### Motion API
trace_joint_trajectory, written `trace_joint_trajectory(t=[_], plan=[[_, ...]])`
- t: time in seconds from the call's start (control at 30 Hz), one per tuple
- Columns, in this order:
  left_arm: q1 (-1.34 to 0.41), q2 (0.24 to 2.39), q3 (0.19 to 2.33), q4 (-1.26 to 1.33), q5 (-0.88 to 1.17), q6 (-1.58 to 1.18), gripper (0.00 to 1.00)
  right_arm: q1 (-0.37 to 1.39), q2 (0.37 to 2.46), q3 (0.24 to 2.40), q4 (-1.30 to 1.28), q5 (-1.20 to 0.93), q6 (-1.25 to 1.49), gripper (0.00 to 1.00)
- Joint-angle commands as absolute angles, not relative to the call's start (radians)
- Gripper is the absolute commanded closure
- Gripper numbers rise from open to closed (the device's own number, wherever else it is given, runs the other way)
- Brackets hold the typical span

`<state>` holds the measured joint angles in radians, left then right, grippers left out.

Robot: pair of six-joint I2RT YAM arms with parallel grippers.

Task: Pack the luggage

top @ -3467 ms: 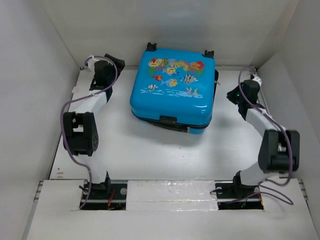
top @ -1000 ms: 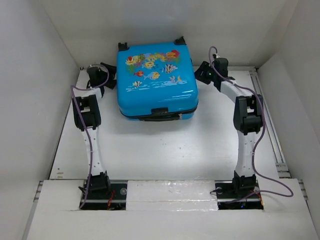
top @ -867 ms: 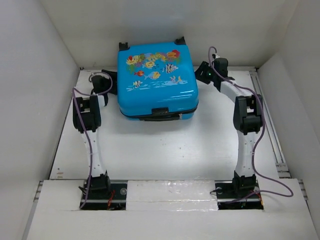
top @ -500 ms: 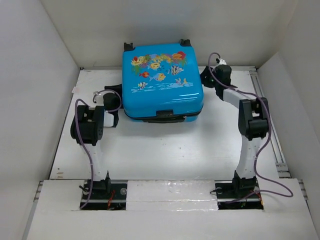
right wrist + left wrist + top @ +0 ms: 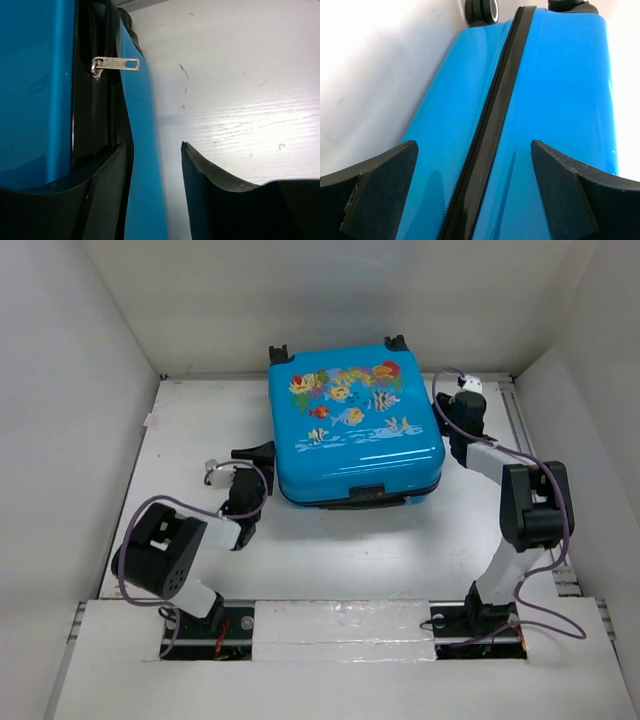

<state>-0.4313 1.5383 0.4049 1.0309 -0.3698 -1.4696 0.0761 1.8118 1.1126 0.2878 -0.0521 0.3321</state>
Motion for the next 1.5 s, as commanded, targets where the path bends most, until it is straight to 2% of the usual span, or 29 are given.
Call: trace_joint_trajectory(t=[0.0, 0.1, 0.23, 0.37, 0.43, 0.57, 0.6, 0.67, 0.77, 0.8, 0.93, 0.97, 1.07, 1.1, 1.13, 1.17, 1.2, 1.3, 1.47], plan=[[-0.696, 1.441, 0.419, 1.121, 0.025, -1.247, 0.08, 0.399, 1.781, 1.028, 0.135, -0.503, 0.385, 0.43], [-0.718, 1.399, 0.361, 1.098, 0.0, -1.247, 0.08, 0.436, 1.741, 0.986, 0.135, -0.468, 0.385, 0.43], [-0.732, 1.236, 0.307, 1.02, -0.029, -1.24, 0.08, 0.448, 1.698, 0.943, 0.135, -0.454, 0.394, 0.43], [-0.732, 1.059, 0.307, 0.836, -0.161, -1.171, 0.08, 0.437, 1.739, 0.989, 0.098, -0.454, 0.38, 0.43], [-0.732, 0.979, 0.328, 0.634, -0.243, -1.109, 0.06, 0.41, 1.765, 1.038, 0.089, -0.454, 0.371, 0.43], [-0.667, 0.77, 0.359, 0.425, -0.503, -1.04, 0.0, 0.321, 1.755, 1.101, 0.068, -0.443, 0.371, 0.41], [-0.614, 0.715, 0.359, 0.425, -0.564, -1.02, 0.0, 0.302, 1.74, 1.117, 0.046, -0.443, 0.385, 0.4], [-0.534, 0.703, 0.376, 0.512, -0.549, -0.961, 0.0, 0.259, 1.715, 1.153, 0.037, -0.431, 0.385, 0.36], [-0.33, 0.851, 0.541, 0.532, -0.329, -0.927, 0.0, 0.229, 1.672, 1.193, -0.004, -0.431, 0.394, 0.3], [-0.289, 0.912, 0.68, 0.493, -0.284, -0.927, 0.0, 0.216, 1.654, 1.193, -0.015, -0.431, 0.394, 0.3], [-0.107, 1.225, 0.938, 0.48, -0.125, -0.925, 0.0, 0.216, 1.608, 1.203, -0.028, -0.385, 0.394, 0.28], [-0.068, 1.286, 0.996, 0.48, -0.016, -0.934, 0.0, 0.216, 1.608, 1.187, -0.028, -0.385, 0.394, 0.28], [0.047, 1.53, 1.25, 0.394, 0.154, -0.924, 0.0, 0.216, 1.565, 1.137, -0.018, -0.345, 0.394, 0.28], [0.067, 1.593, 1.325, 0.294, 0.187, -0.893, 0.0, 0.216, 1.554, 1.103, -0.018, -0.333, 0.394, 0.28], [0.105, 1.715, 1.462, 0.273, 0.319, -0.867, 0.0, 0.203, 1.534, 1.088, -0.009, -0.324, 0.403, 0.28], [0.116, 1.777, 1.524, 0.273, 0.321, -0.841, 0.0, 0.202, 1.522, 1.072, 0.003, -0.324, 0.403, 0.28], [0.127, 1.84, 1.598, 0.261, 0.442, -0.821, 0.0, 0.202, 1.507, 1.056, 0.003, -0.324, 0.403, 0.28], [0.14, 2.062, 1.866, 0.154, 0.625, -0.735, 0.0, 0.193, 1.473, 1.0, 0.026, -0.313, 0.413, 0.28], [0.14, 2.23, 2.022, 0.19, 0.8, -0.721, 0.0, 0.183, 1.448, 0.947, 0.038, -0.337, 0.413, 0.26]])
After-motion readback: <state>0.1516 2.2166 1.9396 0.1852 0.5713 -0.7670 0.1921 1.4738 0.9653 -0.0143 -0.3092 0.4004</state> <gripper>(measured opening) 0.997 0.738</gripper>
